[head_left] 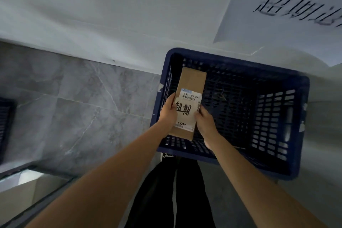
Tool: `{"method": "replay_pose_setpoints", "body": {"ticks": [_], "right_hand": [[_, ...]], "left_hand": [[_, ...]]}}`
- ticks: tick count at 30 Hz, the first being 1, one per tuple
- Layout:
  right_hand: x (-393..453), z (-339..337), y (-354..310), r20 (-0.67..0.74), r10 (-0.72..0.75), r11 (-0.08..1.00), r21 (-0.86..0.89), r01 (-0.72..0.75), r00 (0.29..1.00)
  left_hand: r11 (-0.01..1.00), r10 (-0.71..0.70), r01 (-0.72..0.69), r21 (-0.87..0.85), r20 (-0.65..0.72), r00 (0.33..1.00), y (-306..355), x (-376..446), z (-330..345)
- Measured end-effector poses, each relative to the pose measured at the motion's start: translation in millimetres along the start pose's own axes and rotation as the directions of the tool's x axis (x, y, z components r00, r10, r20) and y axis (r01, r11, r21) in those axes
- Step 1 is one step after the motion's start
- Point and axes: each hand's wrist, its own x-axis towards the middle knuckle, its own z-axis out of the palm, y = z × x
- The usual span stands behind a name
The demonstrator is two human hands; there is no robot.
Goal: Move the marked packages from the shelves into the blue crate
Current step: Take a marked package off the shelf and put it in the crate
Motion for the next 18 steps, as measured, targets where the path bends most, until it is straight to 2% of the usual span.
{"method": "replay_pose_setpoints", "body": {"ticks": [6, 9, 12, 13, 15, 18], "right_hand": [[83, 21, 45, 0.039, 0.02, 1.0, 0.016, -0.02, 0.999], [116, 26, 61, 0.044, 0.026, 0.998, 0.057, -0.028, 0.999], [138, 29, 71, 0.095, 0.014, 0.999, 0.048, -0.019, 0.995], [143, 31, 73, 0.095, 0.007, 0.999, 0.039, -0.011, 0.995], [148, 33, 78, 0.081, -0.011, 1.0, 0.024, 0.009, 0.997], [148, 34, 81, 0.107, -0.014, 1.0, 0.0, 0.014, 0.994]], "left_hand": [[0.998, -0.061, 0.059, -0.026, -0.07, 0.996, -41, 75, 15], [0.999, -0.033, 0.032, -0.022, -0.056, 0.998, -54, 102, 27], [0.996, -0.079, 0.071, -0.058, -0.14, 0.987, -62, 127, 36], [0.996, -0.084, 0.088, 0.014, -0.168, 0.982, -65, 130, 37], [0.976, -0.005, 0.047, 0.211, -0.195, 0.981, -72, 131, 40], [0.916, 0.077, 0.022, 0.4, -0.23, 0.97, -80, 127, 47]]}}
